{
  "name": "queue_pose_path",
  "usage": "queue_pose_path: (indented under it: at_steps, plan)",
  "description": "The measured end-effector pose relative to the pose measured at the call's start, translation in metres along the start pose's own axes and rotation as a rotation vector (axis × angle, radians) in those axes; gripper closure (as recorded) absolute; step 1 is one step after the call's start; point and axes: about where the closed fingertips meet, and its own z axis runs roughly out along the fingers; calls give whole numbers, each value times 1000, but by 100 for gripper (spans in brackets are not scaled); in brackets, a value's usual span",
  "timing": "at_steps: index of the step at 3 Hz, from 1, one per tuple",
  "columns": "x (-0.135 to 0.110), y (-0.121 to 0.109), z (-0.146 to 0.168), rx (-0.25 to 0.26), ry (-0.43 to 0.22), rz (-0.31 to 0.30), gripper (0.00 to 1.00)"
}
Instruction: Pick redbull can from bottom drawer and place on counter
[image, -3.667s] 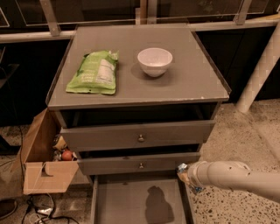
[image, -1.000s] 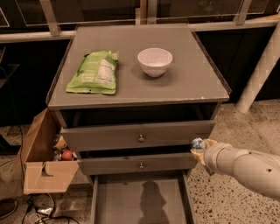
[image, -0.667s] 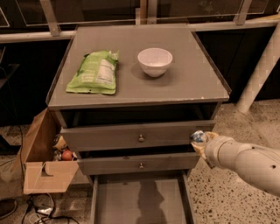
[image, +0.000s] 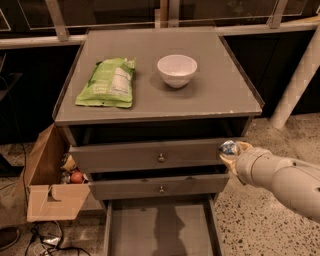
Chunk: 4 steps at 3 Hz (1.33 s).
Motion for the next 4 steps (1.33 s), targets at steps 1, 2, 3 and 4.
queue_pose_path:
  at_steps: [1, 2, 3, 4]
  plan:
    - [4, 5, 4, -17, 9, 6, 100]
    - [4, 5, 4, -17, 9, 6, 100]
    - [-21, -39, -42, 76, -5, -54, 100]
    - [-21, -40, -42, 77, -5, -54, 100]
